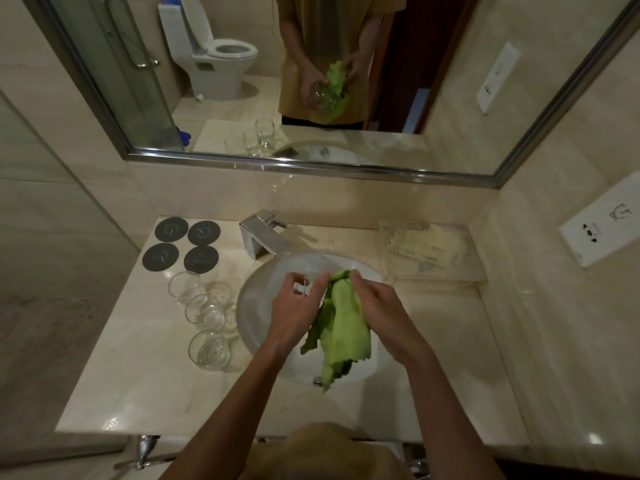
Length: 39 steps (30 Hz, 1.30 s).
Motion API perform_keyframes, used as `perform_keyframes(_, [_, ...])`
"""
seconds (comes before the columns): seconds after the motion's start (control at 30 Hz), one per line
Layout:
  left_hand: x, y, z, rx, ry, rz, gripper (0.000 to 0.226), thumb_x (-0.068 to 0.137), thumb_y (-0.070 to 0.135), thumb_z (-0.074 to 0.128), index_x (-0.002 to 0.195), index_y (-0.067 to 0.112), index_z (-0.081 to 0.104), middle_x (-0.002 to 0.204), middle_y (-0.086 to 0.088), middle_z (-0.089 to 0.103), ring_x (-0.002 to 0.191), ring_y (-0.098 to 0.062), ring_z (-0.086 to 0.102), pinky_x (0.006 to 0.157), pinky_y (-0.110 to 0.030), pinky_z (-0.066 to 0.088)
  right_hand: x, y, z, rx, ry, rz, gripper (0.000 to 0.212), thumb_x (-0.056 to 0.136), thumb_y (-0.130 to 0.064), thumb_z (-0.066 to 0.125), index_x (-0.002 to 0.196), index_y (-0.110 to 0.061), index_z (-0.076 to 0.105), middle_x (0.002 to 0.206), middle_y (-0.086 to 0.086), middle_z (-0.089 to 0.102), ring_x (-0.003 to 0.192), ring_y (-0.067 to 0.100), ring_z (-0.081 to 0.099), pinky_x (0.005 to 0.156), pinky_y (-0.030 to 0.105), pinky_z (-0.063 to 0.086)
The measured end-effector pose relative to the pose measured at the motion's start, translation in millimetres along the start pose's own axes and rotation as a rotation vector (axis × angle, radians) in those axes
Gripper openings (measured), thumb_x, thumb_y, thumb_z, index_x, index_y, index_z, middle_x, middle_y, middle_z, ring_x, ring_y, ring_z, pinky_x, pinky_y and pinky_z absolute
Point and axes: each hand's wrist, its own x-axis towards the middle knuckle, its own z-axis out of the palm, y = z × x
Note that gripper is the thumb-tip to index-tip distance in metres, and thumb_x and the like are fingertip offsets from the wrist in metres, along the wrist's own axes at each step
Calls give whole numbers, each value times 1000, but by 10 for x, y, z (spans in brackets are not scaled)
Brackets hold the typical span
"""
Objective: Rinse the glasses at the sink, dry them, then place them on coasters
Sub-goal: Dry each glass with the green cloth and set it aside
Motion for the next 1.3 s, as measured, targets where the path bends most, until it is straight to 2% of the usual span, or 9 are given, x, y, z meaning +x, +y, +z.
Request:
perform_keyframes(0.1, [-3, 2, -27, -16, 23, -11, 57, 81, 75, 56, 103, 23, 58, 93, 1, 66, 84, -15, 66, 82, -42, 57, 10, -36, -5, 33, -13, 50, 42, 104, -34, 34, 86, -16, 67, 86, 3, 69, 85, 19, 67, 87, 41, 55])
perform_keyframes(0.23, [-24, 31, -58, -29, 1, 10, 69, 66, 87, 59, 95, 24, 59, 81, -8, 71, 72, -22, 71, 81, -49, 59, 59, 71, 1, -409, -31, -212, 20, 97, -11, 49, 100, -7, 68, 108, 2, 51, 95, 14, 57, 80, 17, 46])
perform_keyframes(0.37, [-20, 62, -101, -13, 0, 28, 74, 60, 91, 58, 92, 24, 60, 82, -6, 70, 74, -24, 71, 79, -52, 59, 76, 92, 12, -511, -73, -283, 16, 94, -24, 64, 105, -12, 66, 114, -4, 43, 102, 9, 54, 92, 23, 47])
perform_keyframes(0.57, [-59, 147, -191, 66, -81, 45, 65, 66, 79, 68, 100, 24, 60, 90, -2, 69, 75, -16, 69, 63, -32, 60, 69, -97, -54, -568, -66, -223, 22, 83, -36, 76, 93, -18, 69, 97, 1, 56, 87, 13, 56, 69, 19, 41])
perform_keyframes(0.7, [-50, 179, -185, 82, -91, 38, 51, 72, 61, 78, 99, 23, 59, 87, -2, 68, 76, -18, 70, 62, -35, 60, 39, -199, -55, -523, -137, -265, 13, 81, -28, 78, 89, -22, 70, 91, -5, 61, 79, 5, 58, 67, 17, 46])
perform_keyframes(0.8, [-23, 191, -211, 41, -22, 35, 41, 77, 52, 79, 93, 19, 61, 85, -7, 70, 72, -26, 71, 61, -42, 61, 38, -164, -87, -341, -31, -335, 23, 88, -27, 73, 110, -22, 74, 99, -9, 72, 89, -2, 66, 80, 17, 54])
perform_keyframes(0.97, [17, 253, -282, -108, -80, -26, 37, 85, 42, 74, 99, 9, 65, 91, -17, 73, 63, -21, 68, 51, -27, 53, 15, 40, -40, -454, 12, -613, 29, 97, -21, 62, 126, -25, 66, 122, -10, 64, 116, 3, 54, 102, 25, 45])
perform_keyframes(1.1, [20, 309, -311, -189, -110, -59, 36, 89, 41, 70, 104, 9, 66, 96, -21, 73, 65, -23, 69, 54, -29, 54, 12, 177, 89, -389, -3, -608, 46, 91, -44, 65, 135, -35, 54, 132, -21, 50, 129, 5, 43, 110, 35, 41])
perform_keyframes(1.3, [-106, 402, -250, -229, -82, -31, 40, 95, 49, 58, 104, 12, 68, 88, -5, 71, 56, -4, 68, 50, -21, 53, 106, 189, 222, -496, 172, -608, 66, 84, -72, 52, 138, -34, 54, 120, -15, 46, 115, 9, 44, 98, 30, 43])
